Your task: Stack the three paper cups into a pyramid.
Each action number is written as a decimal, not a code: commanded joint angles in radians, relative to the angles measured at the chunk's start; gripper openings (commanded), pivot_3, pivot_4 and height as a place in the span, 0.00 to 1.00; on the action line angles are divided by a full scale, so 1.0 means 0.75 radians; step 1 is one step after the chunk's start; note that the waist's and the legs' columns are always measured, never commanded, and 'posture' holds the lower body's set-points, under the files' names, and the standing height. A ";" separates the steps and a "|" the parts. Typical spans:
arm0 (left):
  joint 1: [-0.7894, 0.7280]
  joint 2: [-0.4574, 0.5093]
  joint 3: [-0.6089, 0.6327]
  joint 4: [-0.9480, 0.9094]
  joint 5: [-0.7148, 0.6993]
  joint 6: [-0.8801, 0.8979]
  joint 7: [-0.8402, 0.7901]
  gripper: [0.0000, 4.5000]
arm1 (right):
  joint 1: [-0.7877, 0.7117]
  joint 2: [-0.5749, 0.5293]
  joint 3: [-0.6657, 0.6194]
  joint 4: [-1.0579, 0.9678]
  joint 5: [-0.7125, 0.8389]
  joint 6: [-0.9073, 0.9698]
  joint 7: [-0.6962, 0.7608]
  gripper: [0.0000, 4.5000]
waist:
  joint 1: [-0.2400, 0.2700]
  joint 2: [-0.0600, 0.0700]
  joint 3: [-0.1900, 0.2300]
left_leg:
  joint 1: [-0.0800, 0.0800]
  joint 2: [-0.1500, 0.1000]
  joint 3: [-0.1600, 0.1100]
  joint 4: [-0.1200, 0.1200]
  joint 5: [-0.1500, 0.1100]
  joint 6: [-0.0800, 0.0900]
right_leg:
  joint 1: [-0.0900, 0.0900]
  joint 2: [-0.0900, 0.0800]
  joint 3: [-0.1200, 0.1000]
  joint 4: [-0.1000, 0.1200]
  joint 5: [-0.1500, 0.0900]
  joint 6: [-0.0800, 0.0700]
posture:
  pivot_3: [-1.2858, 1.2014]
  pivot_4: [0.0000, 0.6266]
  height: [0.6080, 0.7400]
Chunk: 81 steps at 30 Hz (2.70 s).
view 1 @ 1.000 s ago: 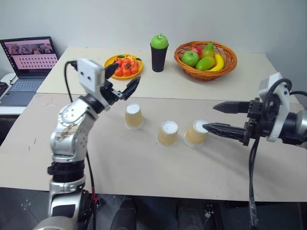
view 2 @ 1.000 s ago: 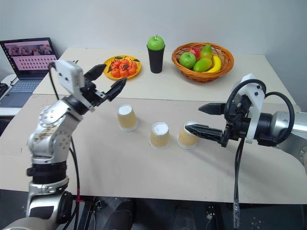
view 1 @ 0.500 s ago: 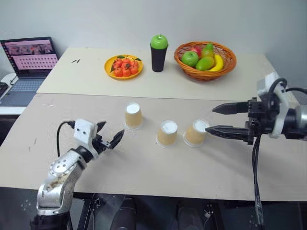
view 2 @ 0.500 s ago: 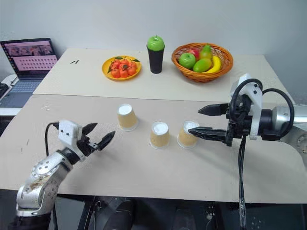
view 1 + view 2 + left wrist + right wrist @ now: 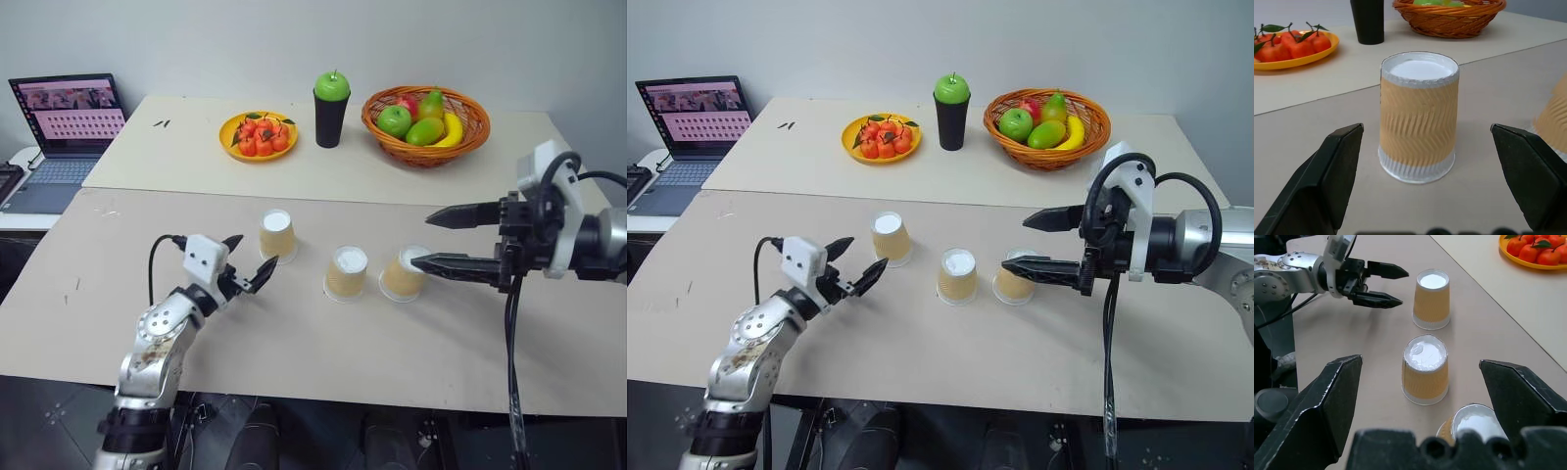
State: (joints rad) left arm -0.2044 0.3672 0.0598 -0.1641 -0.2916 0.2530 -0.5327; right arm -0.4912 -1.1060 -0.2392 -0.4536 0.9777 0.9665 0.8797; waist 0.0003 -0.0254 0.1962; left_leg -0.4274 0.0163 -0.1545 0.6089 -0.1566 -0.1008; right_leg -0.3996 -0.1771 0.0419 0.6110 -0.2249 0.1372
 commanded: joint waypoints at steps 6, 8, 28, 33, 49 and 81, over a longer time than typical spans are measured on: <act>-0.168 -0.028 -0.024 0.190 0.030 -0.106 -0.033 0.99 | 0.047 -0.013 -0.157 -0.074 0.074 0.041 -0.068 1.00 | -0.005 0.000 0.000 | 0.000 0.000 0.000 0.001 0.000 0.000 | 0.000 0.000 0.000 0.000 0.000 0.001 | 0.52 0.24 0.99; -0.204 -0.035 -0.028 0.224 0.035 -0.120 -0.033 0.99 | 0.065 -0.014 -0.174 -0.082 0.080 0.041 -0.071 1.00 | -0.006 0.000 0.000 | 0.000 0.000 0.000 0.001 0.000 0.000 | 0.000 0.000 0.000 0.000 0.001 0.001 | 0.52 0.24 0.99; -0.356 -0.091 -0.042 0.385 0.067 -0.213 -0.044 0.75 | 0.160 -0.015 -0.234 -0.092 0.043 -0.015 -0.057 1.00 | -0.017 0.000 0.000 | 0.001 0.000 0.000 0.001 0.001 0.001 | 0.002 0.000 0.000 0.000 0.001 0.002 | 0.52 0.24 0.99; -0.401 -0.075 -0.026 0.325 0.040 -0.167 -0.045 0.75 | 0.157 -0.006 -0.218 -0.083 0.022 -0.028 -0.046 1.00 | -0.017 0.000 0.000 | 0.001 0.000 0.000 0.001 0.001 0.001 | 0.002 0.000 0.000 0.000 0.001 0.002 | 0.52 0.24 0.99; -0.301 0.222 -0.038 -0.202 -0.244 0.210 -0.356 0.75 | 0.090 0.024 -0.140 -0.076 0.016 -0.024 -0.087 1.00 | -0.020 0.000 0.000 | 0.001 0.000 0.000 -0.001 0.001 0.001 | 0.002 0.000 0.000 0.000 0.000 0.001 | 0.52 0.24 0.99; -0.226 0.089 -0.170 -0.092 -0.141 0.067 -0.375 0.75 | 0.133 -0.027 -0.234 -0.131 0.098 0.037 -0.171 1.00 | -0.017 0.000 0.000 | 0.000 0.000 0.000 0.000 0.001 0.001 | 0.001 0.000 0.000 0.000 0.000 0.001 | 0.52 0.24 0.99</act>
State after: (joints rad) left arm -0.3688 0.4372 -0.0742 -0.2245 -0.4066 0.3367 -0.8152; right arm -0.3731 -1.1143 -0.4017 -0.5359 1.0411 0.9953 0.7575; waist -0.0126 -0.0254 0.1961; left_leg -0.4272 0.0163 -0.1546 0.6089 -0.1557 -0.0998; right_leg -0.3987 -0.1771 0.0419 0.6111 -0.2247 0.1379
